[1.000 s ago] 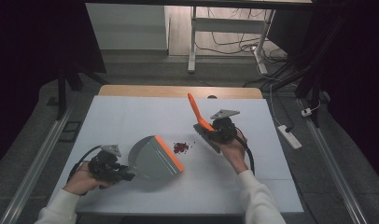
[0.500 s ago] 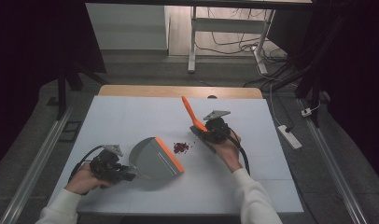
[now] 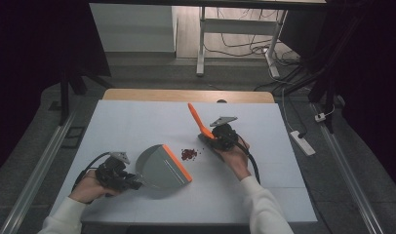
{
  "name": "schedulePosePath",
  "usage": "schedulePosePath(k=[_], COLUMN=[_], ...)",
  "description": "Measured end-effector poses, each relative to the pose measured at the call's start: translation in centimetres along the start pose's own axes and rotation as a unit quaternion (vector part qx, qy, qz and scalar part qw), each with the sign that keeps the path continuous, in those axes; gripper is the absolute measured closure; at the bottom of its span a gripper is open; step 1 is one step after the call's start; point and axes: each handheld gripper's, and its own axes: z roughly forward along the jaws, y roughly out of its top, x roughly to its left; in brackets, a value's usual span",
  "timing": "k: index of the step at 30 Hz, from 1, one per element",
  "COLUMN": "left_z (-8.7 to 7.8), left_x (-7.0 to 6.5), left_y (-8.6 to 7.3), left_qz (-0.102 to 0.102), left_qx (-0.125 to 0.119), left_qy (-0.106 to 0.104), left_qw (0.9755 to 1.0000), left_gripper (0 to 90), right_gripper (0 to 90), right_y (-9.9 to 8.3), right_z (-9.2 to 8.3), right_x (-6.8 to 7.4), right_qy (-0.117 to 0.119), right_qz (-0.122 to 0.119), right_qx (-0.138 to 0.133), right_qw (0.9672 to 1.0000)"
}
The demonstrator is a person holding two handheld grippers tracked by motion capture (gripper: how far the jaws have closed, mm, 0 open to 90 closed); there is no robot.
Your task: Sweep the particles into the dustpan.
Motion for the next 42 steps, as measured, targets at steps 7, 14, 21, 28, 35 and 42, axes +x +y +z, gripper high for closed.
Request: schedulePosePath(k=[7,14,21,28,35,42], left_z=[0.1,0.2,0.2,0.3,0.3,0.3], left_x=[0.0,0.1,0.0,0.0,-0.1,-0.1], left_y=[0.0,-0.1,0.0,0.0,0.0,0.0], left_qz=[-0.002,-0.002,-0.003,-0.003,-0.004,-0.004], left_qx=[0.0,0.0,0.0,0.001,0.001,0.001], left_qy=[-0.002,-0.003,-0.002,-0.002,-0.001,-0.002], left_qw=[1.0,1.0,1.0,1.0,1.0,1.0], left_gripper=[61.8,61.9,61.9,61.9,61.9,61.9], right_gripper=[70.2,70.2,70.2,70.2,70.1,70.1], right_y=[0.1,0.4,0.7,0.9,1.1,1.1], right_z=[0.3,0.6,1.0,1.2,1.4,1.5], right_x=[0.6,1.2,2.0,2.7,3.4,3.7], right_qy=[0.004,0.008,0.015,0.021,0.027,0.037], right_qz=[-0.01,-0.016,-0.024,-0.032,-0.038,-0.037], right_qx=[0.003,0.001,0.002,0.0,-0.001,-0.003], right_qw=[0.9999,0.9998,0.9996,0.9993,0.9989,0.9986])
